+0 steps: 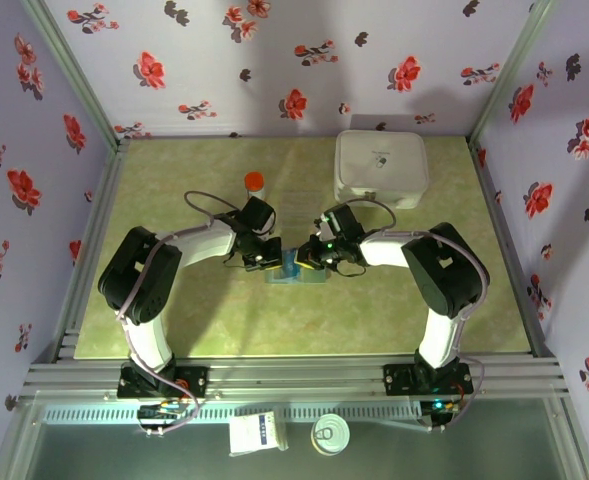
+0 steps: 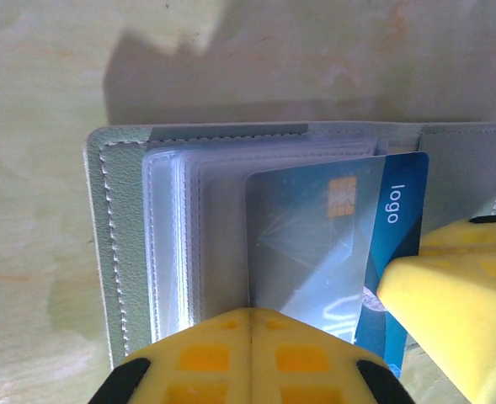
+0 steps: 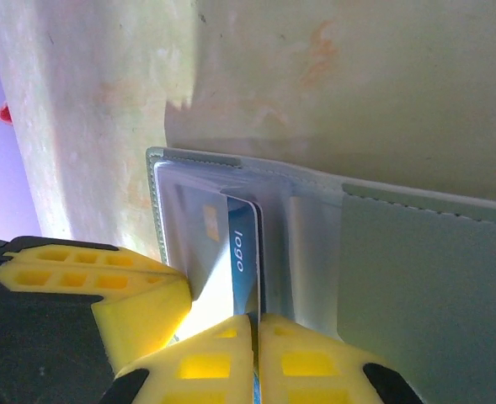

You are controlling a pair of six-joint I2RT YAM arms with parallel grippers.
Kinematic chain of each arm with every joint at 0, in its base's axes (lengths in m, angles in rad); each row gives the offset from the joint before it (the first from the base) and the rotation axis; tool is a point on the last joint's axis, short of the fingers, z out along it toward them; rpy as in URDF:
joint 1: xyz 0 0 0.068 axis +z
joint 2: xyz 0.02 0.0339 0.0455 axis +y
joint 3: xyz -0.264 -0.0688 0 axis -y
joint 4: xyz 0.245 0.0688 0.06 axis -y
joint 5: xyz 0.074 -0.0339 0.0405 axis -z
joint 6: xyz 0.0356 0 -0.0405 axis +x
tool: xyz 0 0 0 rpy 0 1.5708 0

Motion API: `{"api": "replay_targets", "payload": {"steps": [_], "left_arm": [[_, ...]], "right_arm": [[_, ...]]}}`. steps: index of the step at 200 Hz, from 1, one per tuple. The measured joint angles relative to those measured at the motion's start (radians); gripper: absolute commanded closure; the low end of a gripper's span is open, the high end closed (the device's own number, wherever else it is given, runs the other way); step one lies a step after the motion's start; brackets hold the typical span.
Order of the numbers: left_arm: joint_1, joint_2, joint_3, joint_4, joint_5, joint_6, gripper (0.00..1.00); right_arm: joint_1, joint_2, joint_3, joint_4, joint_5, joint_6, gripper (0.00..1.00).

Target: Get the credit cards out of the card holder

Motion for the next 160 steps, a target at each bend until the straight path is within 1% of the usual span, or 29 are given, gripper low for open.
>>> {"api": "replay_targets", "payload": {"steps": [41, 94, 109, 128, 144, 160], "left_arm": [[0.002, 0.0, 0.0, 0.0, 0.0, 0.0, 1.0], [0.004, 0.0, 0.0, 0.002, 0.004, 0.0, 1.0], [0.004, 0.0, 0.0, 0.003, 0.007, 0.0, 1.0], [0.005, 0.0, 0.0, 0.004, 0.01, -0.001, 0.95], [0.006, -0.004, 0.0, 0.003, 0.012, -0.001, 0.91], [0.011, -0.018, 0.0, -0.003, 0.016, 0.0, 0.9]], "right_arm": [[-0.011, -0.023, -0.017, -0.012, 0.004, -0.017, 0.92], [-0.024, -0.111, -0.019, -0.118, 0.045, -0.08, 0.96], [-0.024, -0.132, -0.01, -0.167, 0.06, -0.101, 0.97], [-0.024, -0.149, 0.024, -0.25, 0.092, -0.144, 0.98], [-0.024, -0.154, 0.072, -0.327, 0.133, -0.208, 0.99], [-0.024, -0.156, 0.126, -0.405, 0.166, -0.285, 0.98]]}}
